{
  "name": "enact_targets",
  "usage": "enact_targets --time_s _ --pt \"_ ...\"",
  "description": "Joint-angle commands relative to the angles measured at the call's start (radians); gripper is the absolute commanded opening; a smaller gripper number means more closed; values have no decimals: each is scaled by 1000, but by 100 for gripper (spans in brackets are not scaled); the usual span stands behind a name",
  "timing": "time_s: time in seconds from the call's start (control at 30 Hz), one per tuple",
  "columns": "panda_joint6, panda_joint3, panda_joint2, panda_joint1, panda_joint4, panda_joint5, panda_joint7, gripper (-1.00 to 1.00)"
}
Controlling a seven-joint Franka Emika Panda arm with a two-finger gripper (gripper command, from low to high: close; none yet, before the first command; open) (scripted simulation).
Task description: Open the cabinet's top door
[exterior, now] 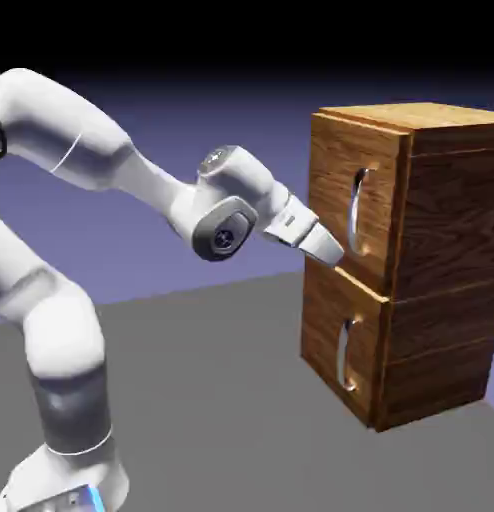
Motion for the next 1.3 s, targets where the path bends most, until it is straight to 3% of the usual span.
enact_targets --time_s 0.0,1.27 --pt "-10 32 34 -32 2 -44 -28 0" --pt "-396 1249 1340 -1262 62 -1696 -1084 0"
